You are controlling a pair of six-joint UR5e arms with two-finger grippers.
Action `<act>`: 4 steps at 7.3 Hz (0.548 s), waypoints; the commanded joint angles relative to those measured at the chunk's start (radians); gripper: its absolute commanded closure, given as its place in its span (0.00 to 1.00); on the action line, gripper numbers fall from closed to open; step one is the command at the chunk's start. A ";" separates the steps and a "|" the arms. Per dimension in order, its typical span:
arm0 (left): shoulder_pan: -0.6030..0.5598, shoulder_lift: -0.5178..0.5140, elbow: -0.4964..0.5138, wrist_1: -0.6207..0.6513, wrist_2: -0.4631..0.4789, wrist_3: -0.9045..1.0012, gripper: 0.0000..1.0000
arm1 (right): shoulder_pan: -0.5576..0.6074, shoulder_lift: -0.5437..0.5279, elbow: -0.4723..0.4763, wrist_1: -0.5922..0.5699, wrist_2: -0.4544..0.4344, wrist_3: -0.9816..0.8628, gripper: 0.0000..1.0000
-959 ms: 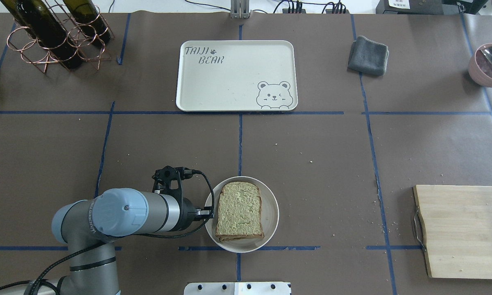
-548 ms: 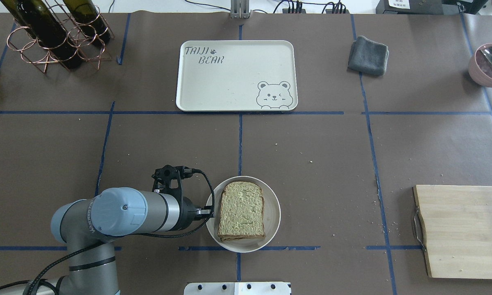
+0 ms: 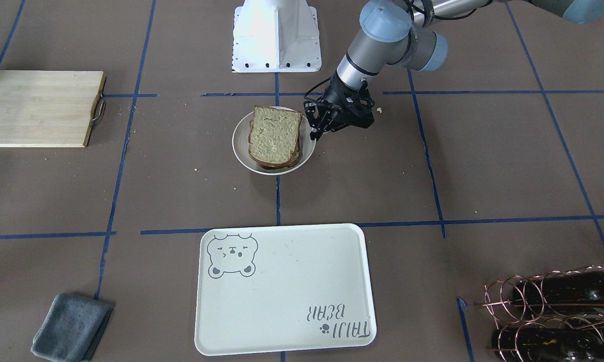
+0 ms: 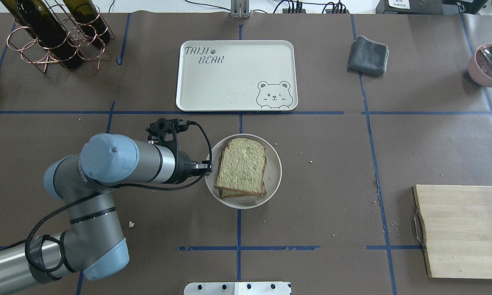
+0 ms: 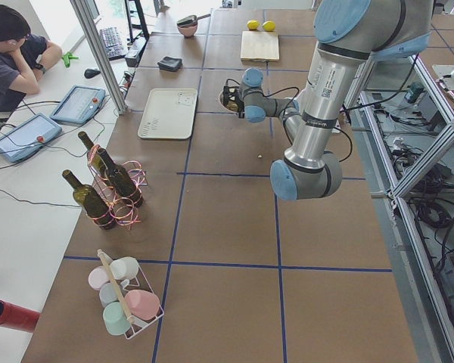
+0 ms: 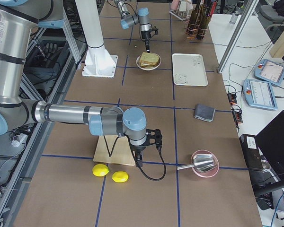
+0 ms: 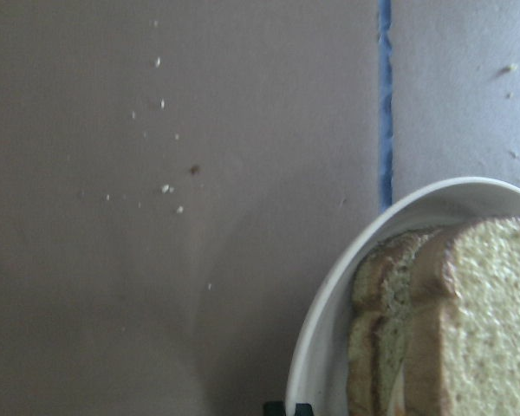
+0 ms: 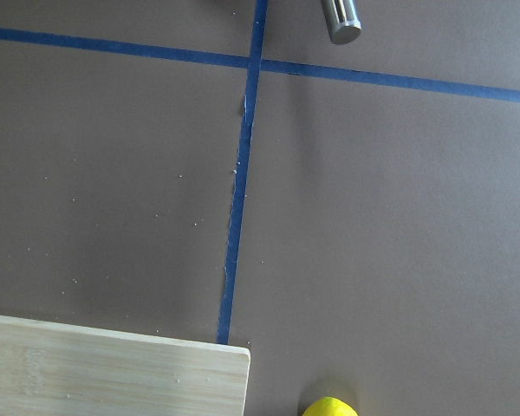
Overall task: Make sandwich and place on tray
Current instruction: 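Slide the plate with the left gripper onto the white tray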
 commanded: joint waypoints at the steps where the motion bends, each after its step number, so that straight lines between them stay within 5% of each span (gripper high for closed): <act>1: -0.188 -0.158 0.237 -0.001 -0.106 0.145 1.00 | 0.035 -0.008 0.001 0.001 -0.027 -0.004 0.00; 4: -0.305 -0.370 0.564 -0.010 -0.138 0.227 1.00 | 0.085 -0.030 0.002 0.006 -0.027 -0.048 0.00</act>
